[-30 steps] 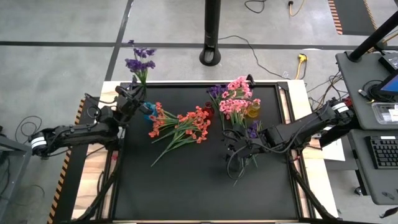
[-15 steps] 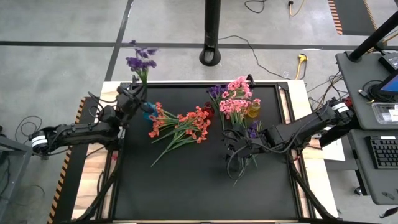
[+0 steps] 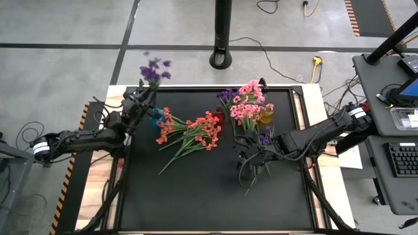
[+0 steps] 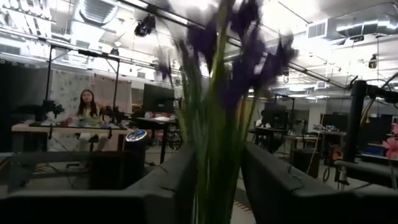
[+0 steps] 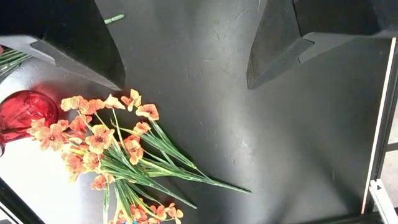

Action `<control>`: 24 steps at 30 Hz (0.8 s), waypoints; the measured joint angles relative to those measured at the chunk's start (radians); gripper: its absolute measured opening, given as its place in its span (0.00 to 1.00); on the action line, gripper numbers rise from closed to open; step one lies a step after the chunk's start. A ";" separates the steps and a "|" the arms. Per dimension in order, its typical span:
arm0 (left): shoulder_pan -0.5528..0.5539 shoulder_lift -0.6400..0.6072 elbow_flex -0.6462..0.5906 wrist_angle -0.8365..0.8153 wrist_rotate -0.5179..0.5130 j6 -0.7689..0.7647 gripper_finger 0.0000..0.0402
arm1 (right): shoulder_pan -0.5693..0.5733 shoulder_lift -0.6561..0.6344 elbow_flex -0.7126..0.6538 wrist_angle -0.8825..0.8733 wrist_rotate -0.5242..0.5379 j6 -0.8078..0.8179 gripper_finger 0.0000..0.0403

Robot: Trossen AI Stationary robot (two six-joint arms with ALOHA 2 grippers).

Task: Sort flowers into vase by color
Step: Put the bottom left purple flower into the blue vase

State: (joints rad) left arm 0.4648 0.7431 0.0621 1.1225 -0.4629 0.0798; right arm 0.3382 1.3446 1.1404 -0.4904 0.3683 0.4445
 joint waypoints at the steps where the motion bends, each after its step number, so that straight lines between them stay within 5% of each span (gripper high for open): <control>1: 0.000 -0.003 -0.002 0.001 0.000 -0.008 0.30 | 0.000 0.000 0.000 0.000 0.000 0.000 0.81; 16: -0.047 -0.078 -0.040 -0.100 0.001 -0.090 0.64 | 0.000 0.000 0.000 -0.008 -0.007 0.016 0.81; 24: -0.078 -0.133 -0.041 -0.204 0.000 -0.081 0.70 | 0.002 0.000 0.000 -0.008 -0.010 0.018 0.81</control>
State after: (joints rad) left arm 0.3864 0.6103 0.0216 0.9184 -0.4629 -0.0014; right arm 0.3401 1.3445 1.1404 -0.4980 0.3586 0.4624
